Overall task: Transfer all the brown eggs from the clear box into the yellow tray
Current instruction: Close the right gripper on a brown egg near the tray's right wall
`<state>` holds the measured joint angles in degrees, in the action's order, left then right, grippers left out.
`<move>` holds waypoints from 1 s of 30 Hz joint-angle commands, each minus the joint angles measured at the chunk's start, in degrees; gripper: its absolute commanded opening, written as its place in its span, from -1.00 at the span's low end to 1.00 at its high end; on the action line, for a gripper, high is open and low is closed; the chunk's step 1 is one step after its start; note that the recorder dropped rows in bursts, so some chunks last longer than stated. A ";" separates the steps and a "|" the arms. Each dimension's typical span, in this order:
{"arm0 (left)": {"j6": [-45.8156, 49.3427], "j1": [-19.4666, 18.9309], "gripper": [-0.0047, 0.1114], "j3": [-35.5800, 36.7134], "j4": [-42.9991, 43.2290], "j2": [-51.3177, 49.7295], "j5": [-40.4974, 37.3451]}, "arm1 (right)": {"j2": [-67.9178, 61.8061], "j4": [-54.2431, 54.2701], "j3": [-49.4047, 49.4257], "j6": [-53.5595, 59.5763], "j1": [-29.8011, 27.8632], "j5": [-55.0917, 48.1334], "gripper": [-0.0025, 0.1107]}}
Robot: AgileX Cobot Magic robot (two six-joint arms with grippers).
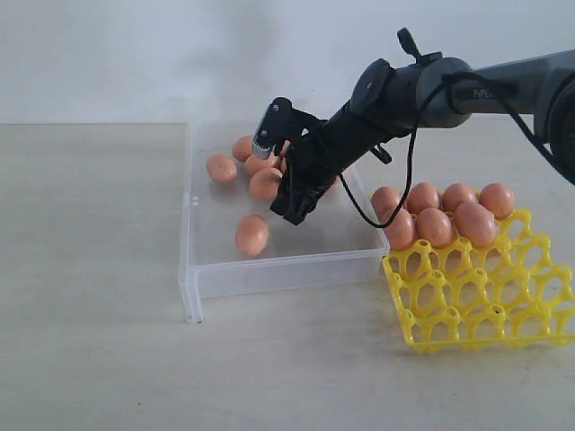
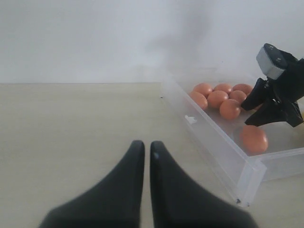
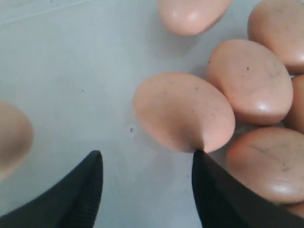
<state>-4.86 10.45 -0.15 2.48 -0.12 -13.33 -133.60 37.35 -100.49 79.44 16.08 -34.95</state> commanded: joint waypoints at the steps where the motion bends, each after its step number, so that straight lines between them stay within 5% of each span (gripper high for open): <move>1: 0.13 -0.20 -0.85 0.15 -0.14 0.12 0.05 | 2.55 1.24 -0.29 -1.66 -0.10 -0.42 -0.08; 6: 0.13 -0.20 -0.85 0.15 -0.14 0.12 0.05 | 7.37 0.19 -0.29 -24.13 -0.10 -1.48 -0.08; 9: 0.13 -0.20 -0.85 0.15 -0.14 0.12 0.05 | 7.31 -13.12 -0.29 -43.15 -0.10 -8.51 -0.08; 13: 0.13 -0.20 -0.85 0.15 -0.14 0.12 0.05 | 4.47 -28.02 -0.17 -50.40 -0.22 -8.22 -0.08; 23: 0.13 -0.20 -0.85 0.15 -0.14 0.12 0.05 | 1.81 -28.95 -0.17 -53.88 -0.22 -8.21 -0.08; 30: 0.13 -0.20 -0.85 0.15 -0.14 0.12 0.05 | 1.81 -28.95 -0.17 -30.76 -0.10 -12.02 -0.08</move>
<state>-4.86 10.45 -0.15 2.48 -0.12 -13.33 -131.57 9.21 -100.62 38.80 16.18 -44.53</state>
